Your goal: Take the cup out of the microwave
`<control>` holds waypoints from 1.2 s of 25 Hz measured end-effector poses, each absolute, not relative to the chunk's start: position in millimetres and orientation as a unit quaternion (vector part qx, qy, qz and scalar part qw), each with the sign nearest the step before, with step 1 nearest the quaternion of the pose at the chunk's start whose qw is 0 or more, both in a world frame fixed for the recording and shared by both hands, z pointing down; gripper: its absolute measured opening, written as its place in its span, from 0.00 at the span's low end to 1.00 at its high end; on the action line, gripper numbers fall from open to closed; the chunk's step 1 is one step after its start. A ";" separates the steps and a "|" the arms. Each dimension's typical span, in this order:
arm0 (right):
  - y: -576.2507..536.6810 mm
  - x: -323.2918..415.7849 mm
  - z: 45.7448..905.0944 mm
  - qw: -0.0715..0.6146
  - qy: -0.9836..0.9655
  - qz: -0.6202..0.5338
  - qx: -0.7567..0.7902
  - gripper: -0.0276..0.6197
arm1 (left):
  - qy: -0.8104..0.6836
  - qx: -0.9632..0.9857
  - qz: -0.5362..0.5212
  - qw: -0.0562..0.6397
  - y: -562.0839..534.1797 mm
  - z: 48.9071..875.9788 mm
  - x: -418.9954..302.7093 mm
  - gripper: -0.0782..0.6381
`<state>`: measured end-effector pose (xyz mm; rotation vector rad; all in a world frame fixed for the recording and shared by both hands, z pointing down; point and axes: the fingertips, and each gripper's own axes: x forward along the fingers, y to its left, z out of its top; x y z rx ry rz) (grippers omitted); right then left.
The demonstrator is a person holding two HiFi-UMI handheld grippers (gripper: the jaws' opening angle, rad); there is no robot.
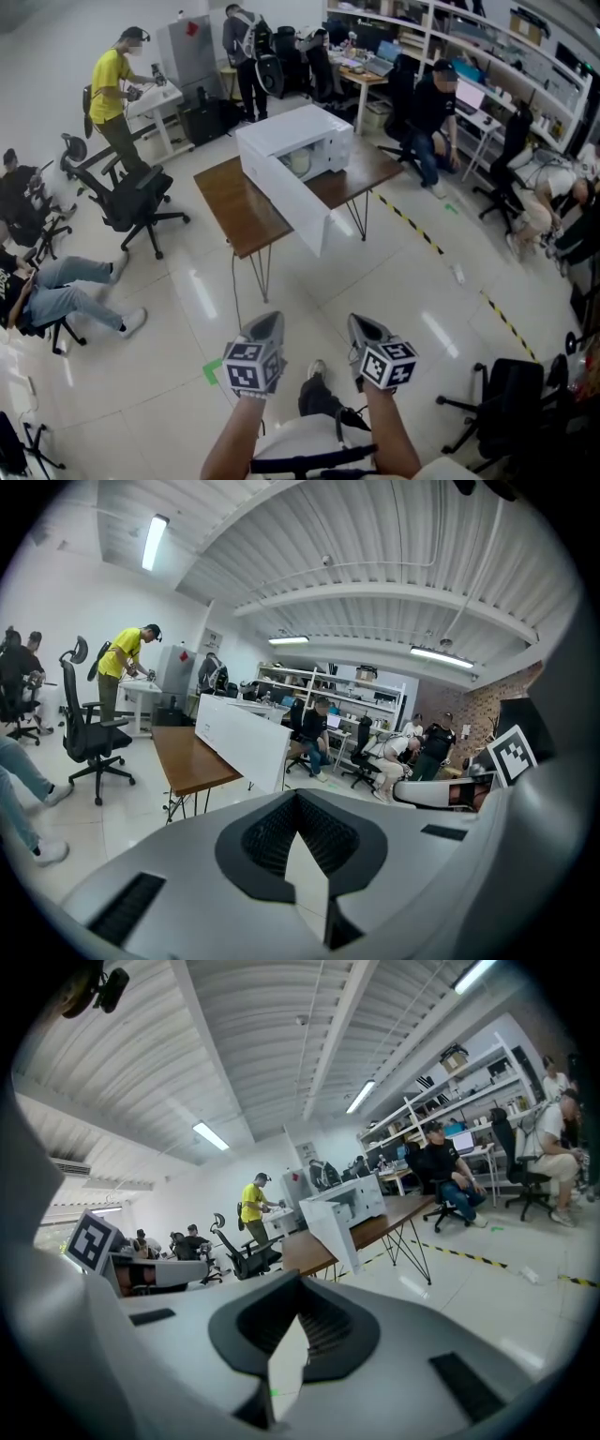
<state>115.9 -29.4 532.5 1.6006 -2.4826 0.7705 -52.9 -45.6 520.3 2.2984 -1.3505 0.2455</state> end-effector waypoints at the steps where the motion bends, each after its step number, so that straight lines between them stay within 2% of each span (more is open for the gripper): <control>1: -38.4 117.6 531.9 0.045 -0.813 0.252 0.523 0.06 | -0.492 0.835 0.088 0.231 -53.7 519.7 -51.7 0.10; 19: -201.2 166.5 519.5 0.034 -0.822 0.246 0.513 0.06 | -0.528 0.817 0.087 0.216 -217.7 503.4 -26.2 0.10; 30: -262.8 181.5 523.3 0.045 -0.828 0.248 0.502 0.06 | -0.553 0.801 0.089 0.210 -276.6 506.2 -23.5 0.10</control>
